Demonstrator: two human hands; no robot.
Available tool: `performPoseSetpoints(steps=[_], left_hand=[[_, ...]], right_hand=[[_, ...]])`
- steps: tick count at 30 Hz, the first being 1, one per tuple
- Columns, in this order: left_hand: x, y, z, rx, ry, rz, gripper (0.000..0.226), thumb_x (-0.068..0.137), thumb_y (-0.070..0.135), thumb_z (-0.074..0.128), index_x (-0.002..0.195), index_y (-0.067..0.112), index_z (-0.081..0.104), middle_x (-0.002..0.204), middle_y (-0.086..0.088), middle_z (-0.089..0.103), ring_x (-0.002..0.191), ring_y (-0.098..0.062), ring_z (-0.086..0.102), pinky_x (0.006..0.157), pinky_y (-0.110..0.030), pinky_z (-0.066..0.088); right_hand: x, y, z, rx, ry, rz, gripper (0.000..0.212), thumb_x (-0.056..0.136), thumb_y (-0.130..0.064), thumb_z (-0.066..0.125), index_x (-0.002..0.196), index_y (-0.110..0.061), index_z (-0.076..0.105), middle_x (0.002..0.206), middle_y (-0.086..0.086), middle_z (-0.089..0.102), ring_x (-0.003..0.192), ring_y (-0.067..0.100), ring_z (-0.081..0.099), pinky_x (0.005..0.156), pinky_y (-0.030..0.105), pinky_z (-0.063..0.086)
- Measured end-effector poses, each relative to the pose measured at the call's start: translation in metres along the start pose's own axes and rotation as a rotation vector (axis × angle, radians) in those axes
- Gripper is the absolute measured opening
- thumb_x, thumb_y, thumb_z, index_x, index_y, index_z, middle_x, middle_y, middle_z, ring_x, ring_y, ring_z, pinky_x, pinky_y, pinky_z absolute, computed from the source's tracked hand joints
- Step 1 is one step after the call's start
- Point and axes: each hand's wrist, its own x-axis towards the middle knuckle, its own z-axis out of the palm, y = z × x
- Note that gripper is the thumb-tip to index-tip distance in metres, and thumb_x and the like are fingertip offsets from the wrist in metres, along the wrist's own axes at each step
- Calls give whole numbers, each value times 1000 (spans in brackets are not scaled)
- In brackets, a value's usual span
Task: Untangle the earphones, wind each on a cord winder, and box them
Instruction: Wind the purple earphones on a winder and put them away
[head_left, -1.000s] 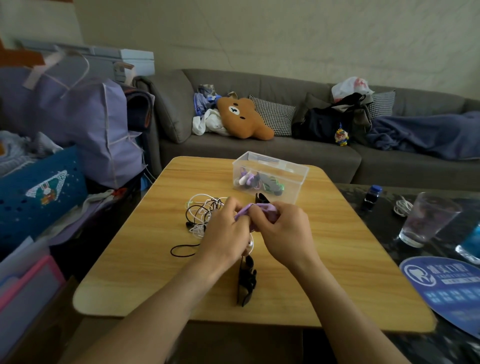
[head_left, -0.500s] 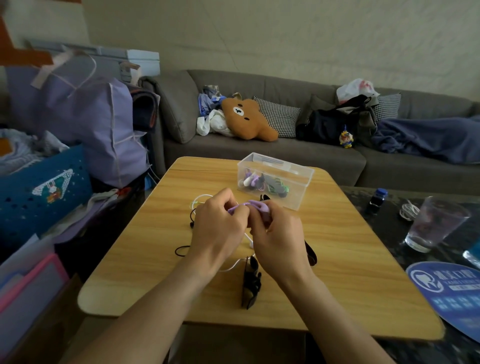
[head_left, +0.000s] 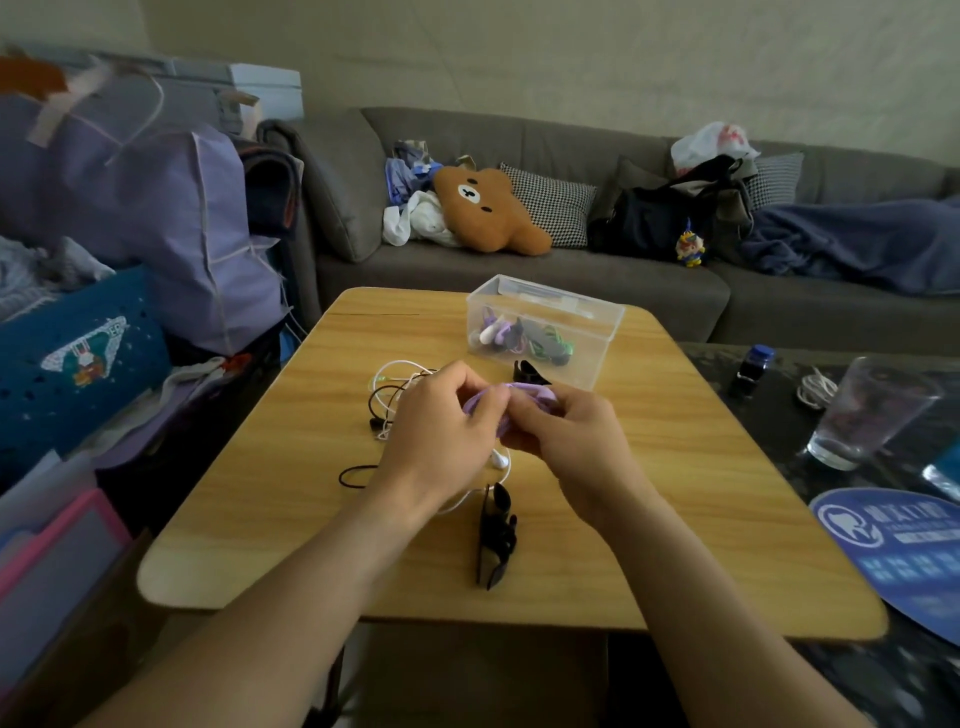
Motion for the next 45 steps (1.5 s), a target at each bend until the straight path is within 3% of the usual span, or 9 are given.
performPoseSetpoints(steps=[6, 15, 18, 23, 26, 29, 32, 37, 45], left_hand=[[3, 2, -1, -122, 59, -91, 14, 94, 24, 66, 90, 16, 77, 78, 5, 74, 76, -10, 71, 76, -41, 59], [-2, 13, 7, -214, 263, -112, 22, 86, 29, 76, 106, 19, 74, 96, 16, 68, 78, 8, 66, 71, -22, 58], [-4, 11, 6, -257, 329, -122, 30, 82, 31, 80, 109, 22, 69, 110, 3, 64, 79, 2, 68, 66, -24, 59], [-6, 5, -1, -242, 380, -89, 24, 80, 37, 79, 97, 20, 75, 108, 2, 66, 86, -5, 71, 76, -33, 61], [-2, 1, -4, -72, 342, -36, 28, 85, 44, 72, 98, 19, 77, 123, 0, 58, 102, 1, 59, 89, -17, 52], [2, 4, -6, 11, 364, 84, 40, 89, 49, 62, 104, 14, 75, 133, -3, 45, 108, 3, 47, 88, -1, 38], [9, 6, -9, -23, 341, 45, 49, 86, 57, 57, 103, 15, 73, 122, -4, 49, 101, -4, 49, 84, -1, 35], [27, -1, -9, -136, 318, -4, 35, 89, 47, 64, 95, 14, 76, 92, 6, 62, 82, -1, 62, 70, -8, 45], [40, -19, -8, -204, 248, -151, 25, 95, 40, 62, 79, 23, 73, 84, 7, 66, 78, 3, 63, 61, -8, 45]], right_hand=[[0, -2, -5, 142, -129, 57, 22, 100, -15, 58, 115, -3, 69, 102, 20, 74, 92, 26, 72, 87, 39, 60], [-1, 0, 8, 69, 77, -101, 18, 101, -10, 56, 106, -6, 73, 91, 12, 78, 89, 24, 76, 92, 45, 58], [-5, 1, 12, 90, 105, -139, 19, 101, -10, 57, 106, -6, 74, 89, 11, 78, 89, 23, 76, 90, 42, 59], [-10, -1, 30, 327, 88, -84, 22, 102, -9, 53, 102, 3, 72, 91, 21, 75, 86, 29, 75, 82, 34, 60], [-3, -2, 35, 356, 95, -71, 24, 102, -10, 54, 96, 5, 72, 90, 22, 75, 84, 29, 74, 82, 35, 59], [6, -10, 36, 285, 86, -147, 22, 101, -12, 55, 98, 1, 72, 89, 17, 75, 85, 27, 74, 83, 36, 60], [14, -16, 37, 262, 106, -221, 21, 100, -11, 56, 100, 3, 72, 88, 17, 75, 84, 29, 73, 82, 34, 60], [27, -14, 45, 203, 185, -225, 19, 100, -14, 56, 97, -3, 72, 87, 15, 75, 86, 32, 73, 84, 41, 60], [46, -11, 49, 48, 181, -119, 20, 101, -14, 57, 100, -3, 73, 86, 12, 77, 82, 24, 76, 84, 44, 61]])
